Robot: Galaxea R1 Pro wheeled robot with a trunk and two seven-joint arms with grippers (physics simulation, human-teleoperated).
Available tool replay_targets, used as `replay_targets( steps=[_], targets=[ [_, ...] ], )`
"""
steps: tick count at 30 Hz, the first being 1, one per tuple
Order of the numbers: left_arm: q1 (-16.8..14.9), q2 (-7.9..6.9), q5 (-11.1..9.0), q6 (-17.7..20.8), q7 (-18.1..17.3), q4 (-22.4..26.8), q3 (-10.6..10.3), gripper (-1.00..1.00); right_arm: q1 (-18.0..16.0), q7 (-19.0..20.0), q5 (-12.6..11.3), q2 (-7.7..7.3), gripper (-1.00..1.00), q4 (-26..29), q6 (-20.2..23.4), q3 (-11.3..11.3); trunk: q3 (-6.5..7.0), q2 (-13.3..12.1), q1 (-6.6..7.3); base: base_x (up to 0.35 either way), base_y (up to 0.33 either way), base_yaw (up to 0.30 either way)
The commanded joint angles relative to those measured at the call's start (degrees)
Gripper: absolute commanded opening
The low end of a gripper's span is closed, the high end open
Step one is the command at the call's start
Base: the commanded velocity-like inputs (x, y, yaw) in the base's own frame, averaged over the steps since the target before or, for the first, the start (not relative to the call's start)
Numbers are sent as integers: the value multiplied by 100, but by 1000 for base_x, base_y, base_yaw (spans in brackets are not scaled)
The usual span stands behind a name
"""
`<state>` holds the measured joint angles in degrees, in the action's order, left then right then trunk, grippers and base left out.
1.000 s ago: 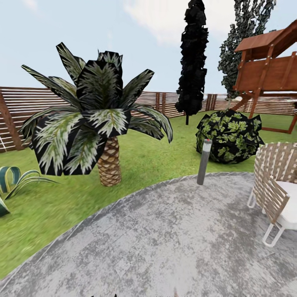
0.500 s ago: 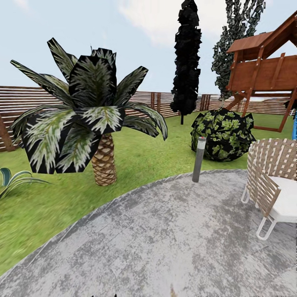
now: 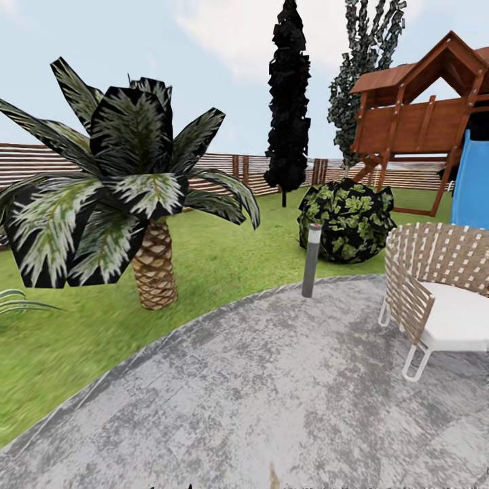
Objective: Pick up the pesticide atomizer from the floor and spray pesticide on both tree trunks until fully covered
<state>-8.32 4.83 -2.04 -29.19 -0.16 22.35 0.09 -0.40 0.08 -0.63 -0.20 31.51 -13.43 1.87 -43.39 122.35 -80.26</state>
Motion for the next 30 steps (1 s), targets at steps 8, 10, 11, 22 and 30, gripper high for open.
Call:
replay_targets(
  steps=[8,10,11,22,30],
  targets=[
    [-3,1,-22,-17,-2,-3,0,100,-4,1,-4,2,100,-5,-19,6,-96,324,-175,0,0,-172],
    [-3,1,-20,-17,-2,-3,0,100,-4,1,-6,2,100,-5,-19,6,-119,405,-219,0,0,-147],
    [-3,-1,-19,-17,-2,-3,0,100,-4,1,-6,2,100,-5,-19,6,-130,445,-241,0,0,-127],
    [-3,1,-18,-17,-2,-3,0,100,-4,1,-2,8,100,-13,-19,6,-276,886,-483,0,0,-57],
    [-3,1,-16,-17,-2,-3,0,100,-4,9,2,5,100,-8,-21,2,-418,1207,-659,0,0,-2]
  ],
)
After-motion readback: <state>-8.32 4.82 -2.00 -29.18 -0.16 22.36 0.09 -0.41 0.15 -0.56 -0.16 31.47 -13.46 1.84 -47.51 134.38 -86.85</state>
